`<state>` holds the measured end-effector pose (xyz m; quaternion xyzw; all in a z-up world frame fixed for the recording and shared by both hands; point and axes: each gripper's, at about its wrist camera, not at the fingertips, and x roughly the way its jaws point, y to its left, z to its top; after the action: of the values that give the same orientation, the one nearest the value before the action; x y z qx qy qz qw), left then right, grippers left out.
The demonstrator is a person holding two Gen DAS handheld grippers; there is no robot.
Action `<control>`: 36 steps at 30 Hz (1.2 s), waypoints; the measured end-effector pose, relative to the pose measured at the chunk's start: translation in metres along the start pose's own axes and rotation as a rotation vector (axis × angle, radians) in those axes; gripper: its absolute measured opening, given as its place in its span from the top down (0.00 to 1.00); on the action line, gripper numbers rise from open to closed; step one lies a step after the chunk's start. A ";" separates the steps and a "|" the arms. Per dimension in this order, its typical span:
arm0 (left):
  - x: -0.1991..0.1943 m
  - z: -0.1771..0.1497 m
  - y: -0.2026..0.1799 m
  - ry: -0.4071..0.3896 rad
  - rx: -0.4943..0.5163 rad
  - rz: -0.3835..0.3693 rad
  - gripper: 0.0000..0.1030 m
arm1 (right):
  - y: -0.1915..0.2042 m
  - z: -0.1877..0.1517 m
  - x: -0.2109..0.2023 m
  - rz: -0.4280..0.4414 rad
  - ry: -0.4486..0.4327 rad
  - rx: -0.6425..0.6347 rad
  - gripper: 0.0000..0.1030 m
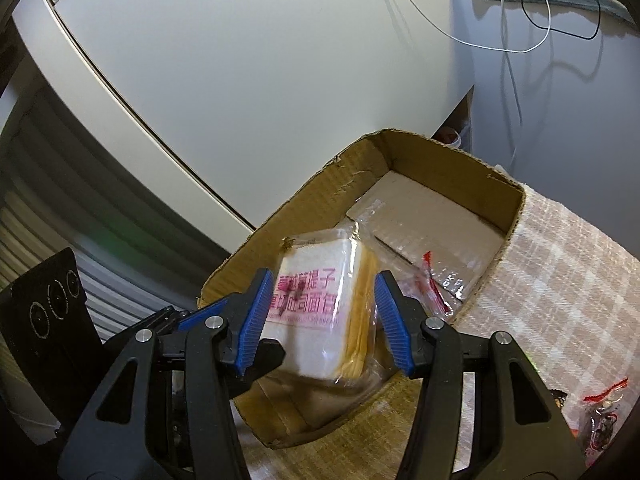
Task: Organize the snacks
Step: 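Lower the bread loaf into the box and open the right tool, then move the left tool to the black candy packet while the right tool approaches the brown egg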
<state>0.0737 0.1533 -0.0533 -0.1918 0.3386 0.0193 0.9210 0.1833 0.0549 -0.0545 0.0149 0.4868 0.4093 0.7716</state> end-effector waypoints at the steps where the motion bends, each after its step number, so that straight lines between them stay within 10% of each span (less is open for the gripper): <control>1: 0.000 0.000 0.000 -0.001 0.001 0.000 0.47 | 0.000 -0.001 -0.002 -0.003 -0.002 -0.001 0.46; 36: -0.006 -0.028 -0.073 0.045 0.130 -0.103 0.47 | -0.067 -0.088 -0.144 -0.261 -0.139 0.041 0.42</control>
<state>0.0635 0.0759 -0.0445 -0.1489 0.3495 -0.0544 0.9234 0.1296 -0.1153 -0.0227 -0.0047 0.4383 0.2934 0.8496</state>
